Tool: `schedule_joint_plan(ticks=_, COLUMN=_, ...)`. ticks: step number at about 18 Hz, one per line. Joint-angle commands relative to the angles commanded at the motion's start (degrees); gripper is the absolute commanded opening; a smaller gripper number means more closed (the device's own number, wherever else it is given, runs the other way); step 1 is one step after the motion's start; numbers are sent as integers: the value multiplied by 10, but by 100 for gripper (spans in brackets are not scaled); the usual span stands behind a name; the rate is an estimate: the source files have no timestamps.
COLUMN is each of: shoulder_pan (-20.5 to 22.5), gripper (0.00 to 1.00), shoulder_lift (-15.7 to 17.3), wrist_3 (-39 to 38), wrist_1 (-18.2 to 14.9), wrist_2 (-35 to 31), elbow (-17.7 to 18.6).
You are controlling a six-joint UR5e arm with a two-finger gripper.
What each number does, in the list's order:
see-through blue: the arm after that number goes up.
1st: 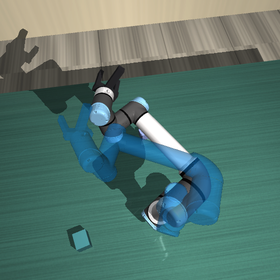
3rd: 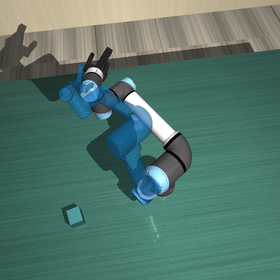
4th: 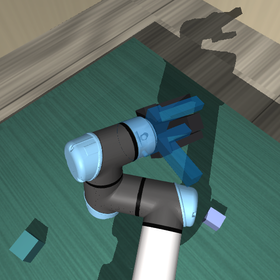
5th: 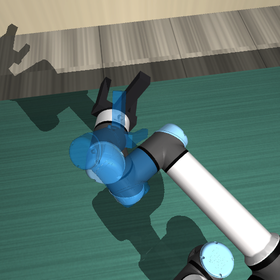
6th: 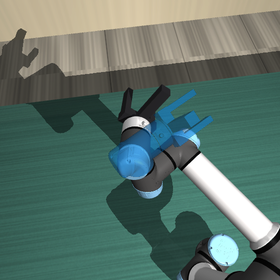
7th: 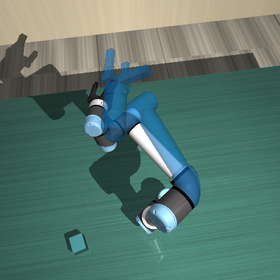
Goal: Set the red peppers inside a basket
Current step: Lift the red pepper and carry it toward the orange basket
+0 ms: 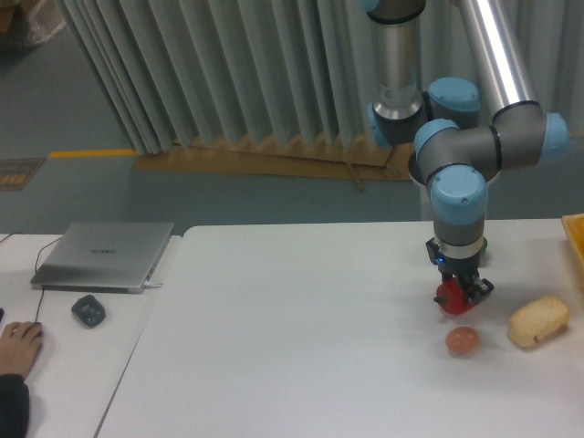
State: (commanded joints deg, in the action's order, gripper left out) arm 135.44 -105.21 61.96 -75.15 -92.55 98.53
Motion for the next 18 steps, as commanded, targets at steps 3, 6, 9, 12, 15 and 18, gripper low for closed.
schedule_joint_plan(ticks=3, shoulder_pan=14, gripper=34, shoulder_lift=23, wrist_3=3, wrist_1=-11, wrist_2=3, elbow=-11)
schedule_joint_plan(ticks=6, shoulder_pan=25, gripper=33, shoulder_lift=38, wrist_3=-1, wrist_1=-25, wrist_2=10, elbow=-33)
schedule_joint_plan(ticks=9, shoulder_pan=46, gripper=33, shoulder_lift=55, wrist_3=8, wrist_1=-30, wrist_2=13, elbow=-43)
schedule_joint_plan(ticks=12, shoulder_pan=79, gripper=32, shoulder_lift=58, wrist_3=13, wrist_1=-30, wrist_2=13, elbow=-51)
schedule_joint_plan(ticks=15, shoulder_pan=115, gripper=31, shoulder_lift=68, wrist_3=90, wrist_1=-31, wrist_2=11, elbow=-51)
schedule_joint_plan(ticks=18, shoulder_pan=148, gripper=31, shoulder_lift=68, wrist_3=141, wrist_1=-31, wrist_2=11, elbow=-51)
